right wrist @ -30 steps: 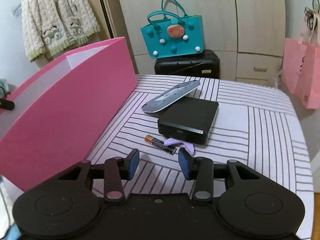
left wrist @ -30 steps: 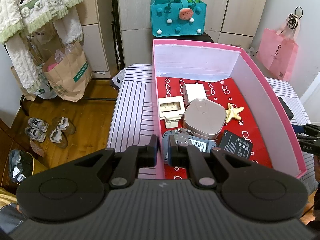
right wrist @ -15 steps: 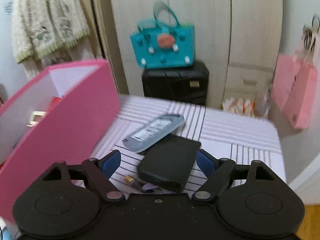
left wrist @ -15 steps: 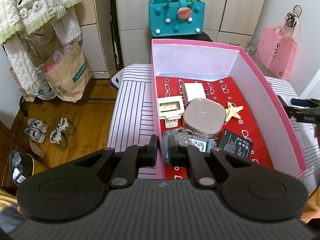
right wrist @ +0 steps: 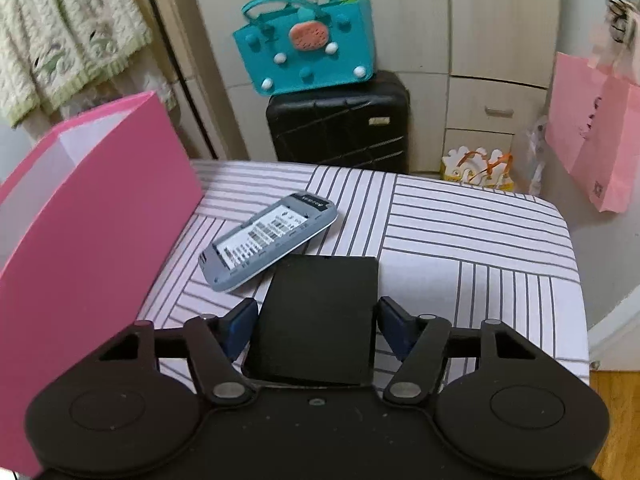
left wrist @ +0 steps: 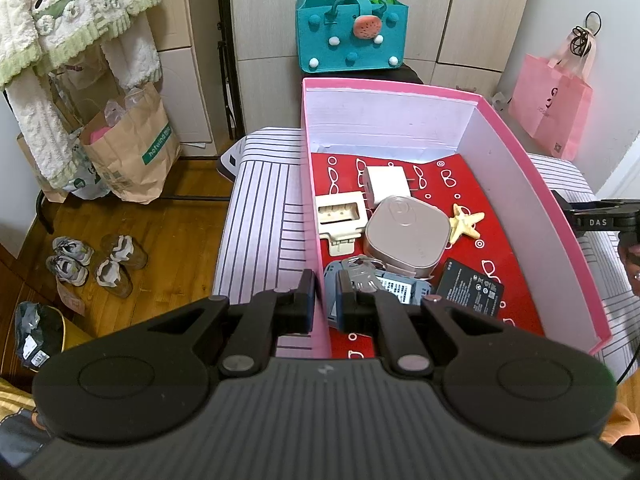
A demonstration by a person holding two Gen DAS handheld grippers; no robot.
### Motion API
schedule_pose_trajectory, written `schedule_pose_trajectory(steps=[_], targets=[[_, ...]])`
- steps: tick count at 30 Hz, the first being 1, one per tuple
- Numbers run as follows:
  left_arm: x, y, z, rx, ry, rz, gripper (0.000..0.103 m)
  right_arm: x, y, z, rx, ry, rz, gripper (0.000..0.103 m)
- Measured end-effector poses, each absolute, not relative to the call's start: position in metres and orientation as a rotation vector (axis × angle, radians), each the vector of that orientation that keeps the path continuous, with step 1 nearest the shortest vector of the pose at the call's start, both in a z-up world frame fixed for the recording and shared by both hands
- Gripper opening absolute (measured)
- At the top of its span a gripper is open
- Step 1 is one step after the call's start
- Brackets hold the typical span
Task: Organize rigid objects
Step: 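Carry the black hard drive into the pink box and release it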
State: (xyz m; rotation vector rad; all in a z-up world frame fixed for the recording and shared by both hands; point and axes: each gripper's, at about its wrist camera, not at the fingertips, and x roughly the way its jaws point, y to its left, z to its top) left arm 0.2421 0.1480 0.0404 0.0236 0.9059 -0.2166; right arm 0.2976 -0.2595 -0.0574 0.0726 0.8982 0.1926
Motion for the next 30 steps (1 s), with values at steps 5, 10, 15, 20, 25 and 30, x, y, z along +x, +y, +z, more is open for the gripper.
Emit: schedule_pose_trajectory(steps=[5, 10, 15, 20, 25, 30], targets=[[0.242, 0.148, 0.041, 0.017, 0.905, -0.216, 0.008, 0.306, -0.251, -0.059, 0.010, 0.901, 0.184, 0.066], [0.241, 0.150, 0.040, 0.001, 0.895, -0.216, 0.008, 0.297, -0.266, -0.043, 0.051, 0.833, 0.236, 0.066], [0.240, 0.152, 0.039, -0.006, 0.899, -0.216, 0.008, 0.287, -0.280, -0.027, 0.132, 0.812, 0.277, 0.066], [0.242, 0.156, 0.039, -0.031, 0.910, -0.230, 0.008, 0.272, -0.273, -0.005, 0.149, 0.778, 0.333, 0.066], [0.242, 0.158, 0.042, -0.032, 0.905, -0.237, 0.008, 0.251, -0.247, 0.032, 0.113, 0.704, 0.475, 0.067], [0.238, 0.158, 0.041, -0.022, 0.888, -0.227, 0.006, 0.243, -0.206, 0.059, 0.052, 0.657, 0.632, 0.067]])
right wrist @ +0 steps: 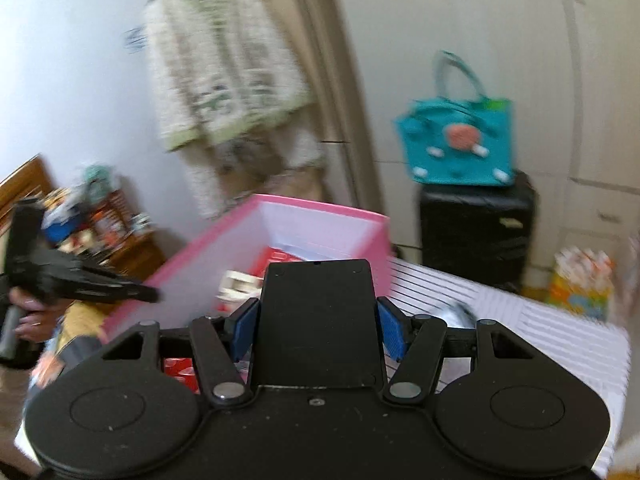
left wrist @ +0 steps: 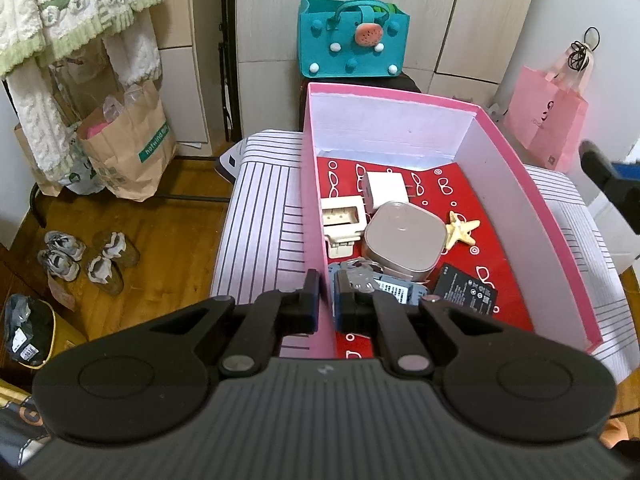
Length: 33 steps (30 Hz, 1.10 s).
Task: Organize rigid objects
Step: 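Carry the black hard drive into the pink box and release it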
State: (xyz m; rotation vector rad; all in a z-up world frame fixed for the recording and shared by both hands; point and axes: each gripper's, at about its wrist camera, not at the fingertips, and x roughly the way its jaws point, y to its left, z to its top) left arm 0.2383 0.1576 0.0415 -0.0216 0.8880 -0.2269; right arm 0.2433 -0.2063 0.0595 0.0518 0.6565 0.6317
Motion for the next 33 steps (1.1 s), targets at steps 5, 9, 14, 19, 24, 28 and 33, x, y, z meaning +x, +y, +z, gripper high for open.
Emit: schedule_pose_trajectory(steps=[5, 9, 14, 19, 24, 28, 33], targets=[[0.237, 0.160, 0.042, -0.026, 0.885, -0.232, 0.006, 0.257, -0.148, 0.069, -0.137, 0.641, 0.668, 0.066], [0.235, 0.159, 0.042, -0.004, 0.895, -0.242, 0.006, 0.283, -0.107, 0.060, -0.279, 0.675, 0.665, 0.066], [0.239, 0.156, 0.045, 0.049, 0.925, -0.263, 0.006, 0.310, -0.068, 0.038, -0.482, 0.729, 0.612, 0.066], [0.242, 0.150, 0.049, 0.106, 0.956, -0.277, 0.007, 0.325, -0.054, 0.018, -0.596, 0.782, 0.554, 0.066], [0.243, 0.148, 0.050, 0.134, 0.964, -0.286, 0.007, 0.329, -0.050, 0.009, -0.616, 0.815, 0.543, 0.066], [0.244, 0.149, 0.050, 0.127, 0.962, -0.288, 0.007, 0.335, -0.047, 0.001, -0.580, 0.870, 0.542, 0.067], [0.243, 0.151, 0.049, 0.112, 0.958, -0.290, 0.007, 0.329, -0.069, 0.021, -0.418, 0.811, 0.556, 0.073]])
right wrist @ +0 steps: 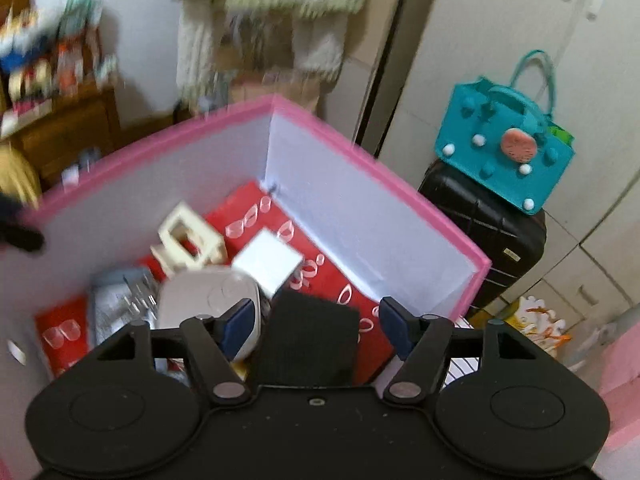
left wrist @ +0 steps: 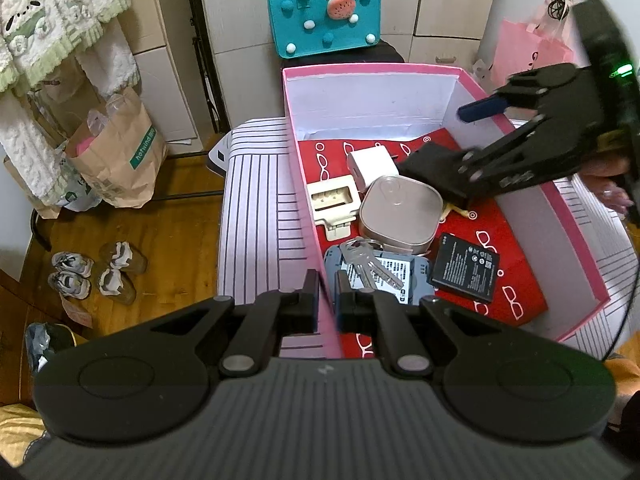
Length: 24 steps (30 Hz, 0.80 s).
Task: Organize rigid objects
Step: 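Carry the black hard drive into the pink box and release it, then move the right gripper to the lilac plastic clip and grasp it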
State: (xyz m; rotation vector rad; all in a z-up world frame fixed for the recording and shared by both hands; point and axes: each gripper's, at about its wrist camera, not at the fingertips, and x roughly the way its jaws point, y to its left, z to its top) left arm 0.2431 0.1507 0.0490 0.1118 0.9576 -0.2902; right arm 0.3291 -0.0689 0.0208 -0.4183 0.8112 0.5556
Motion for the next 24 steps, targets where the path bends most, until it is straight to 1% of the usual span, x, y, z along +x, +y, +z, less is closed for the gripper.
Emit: schedule_pose_trajectory(steps=[6, 9, 11, 18, 24], targets=[[0.241, 0.151, 0.049, 0.110, 0.953, -0.290, 0.007, 0.295, -0.114, 0.054, -0.251, 0.712, 0.563, 0.073], [0.241, 0.150, 0.049, 0.109, 0.952, -0.287, 0.007, 0.275, -0.143, 0.062, -0.173, 0.640, 0.561, 0.074], [0.240, 0.149, 0.050, 0.108, 0.952, -0.283, 0.007, 0.265, -0.164, 0.062, -0.122, 0.592, 0.577, 0.077], [0.241, 0.147, 0.051, 0.101, 0.961, -0.263, 0.007, 0.241, -0.224, 0.035, -0.044, 0.539, 0.490, 0.077], [0.238, 0.138, 0.048, 0.127, 0.942, -0.222, 0.008, 0.244, -0.278, 0.006, 0.109, 0.629, 0.275, 0.076]])
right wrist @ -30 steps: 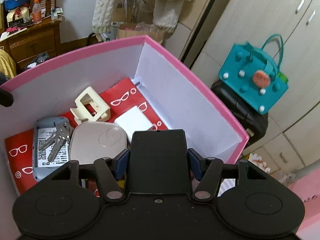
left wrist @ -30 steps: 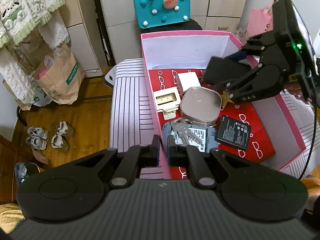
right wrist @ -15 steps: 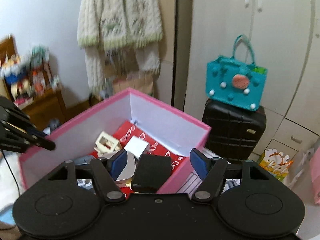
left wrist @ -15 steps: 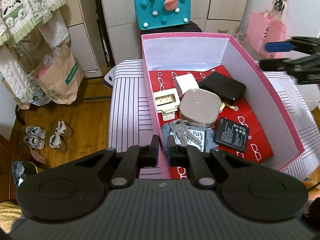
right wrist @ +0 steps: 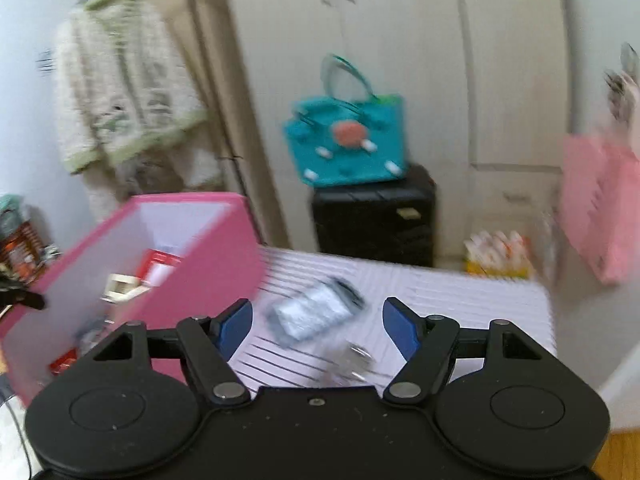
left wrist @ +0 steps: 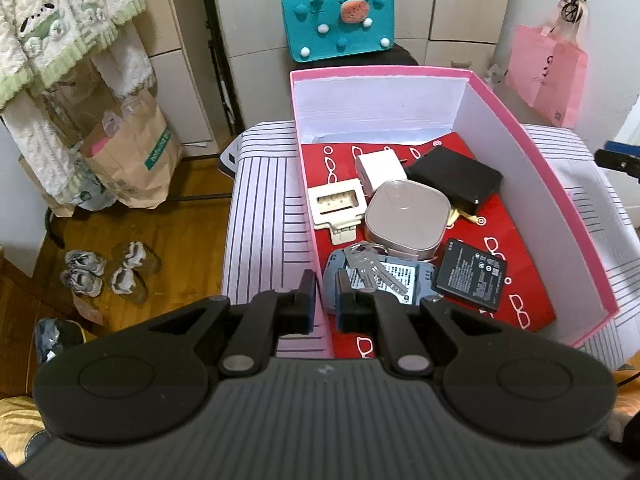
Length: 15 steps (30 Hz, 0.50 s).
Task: Organize rigid objects
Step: 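Move the right gripper to the lilac plastic clip and grasp it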
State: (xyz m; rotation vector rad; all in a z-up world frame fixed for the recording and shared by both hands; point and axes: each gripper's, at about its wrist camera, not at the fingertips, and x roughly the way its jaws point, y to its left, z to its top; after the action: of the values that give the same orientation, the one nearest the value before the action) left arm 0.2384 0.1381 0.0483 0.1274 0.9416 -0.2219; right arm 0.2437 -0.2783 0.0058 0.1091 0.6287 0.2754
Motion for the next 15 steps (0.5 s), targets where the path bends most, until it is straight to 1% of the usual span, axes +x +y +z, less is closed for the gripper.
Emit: schedule_pose_trajectory(steps=[7, 10, 12, 13, 15], targets=[[0.239, 0.139, 0.047, 0.077, 0.936, -0.183, 0.008, 0.244, -0.300, -0.033, 0.165, 0.740, 0.327, 0.075], [0.239, 0.140, 0.047, 0.050, 0.933, -0.171, 0.008, 0.239, -0.294, -0.053, 0.106, 0.755, 0.332, 0.069], [0.238, 0.140, 0.047, 0.040, 0.933, -0.163, 0.008, 0.238, -0.292, -0.062, 0.081, 0.753, 0.338, 0.062], [0.238, 0.140, 0.047, 0.039, 0.933, -0.160, 0.008, 0.238, -0.292, -0.064, 0.083, 0.755, 0.347, 0.058], [0.239, 0.140, 0.047, 0.035, 0.934, -0.155, 0.008, 0.241, -0.295, -0.069, 0.102, 0.758, 0.360, 0.055]])
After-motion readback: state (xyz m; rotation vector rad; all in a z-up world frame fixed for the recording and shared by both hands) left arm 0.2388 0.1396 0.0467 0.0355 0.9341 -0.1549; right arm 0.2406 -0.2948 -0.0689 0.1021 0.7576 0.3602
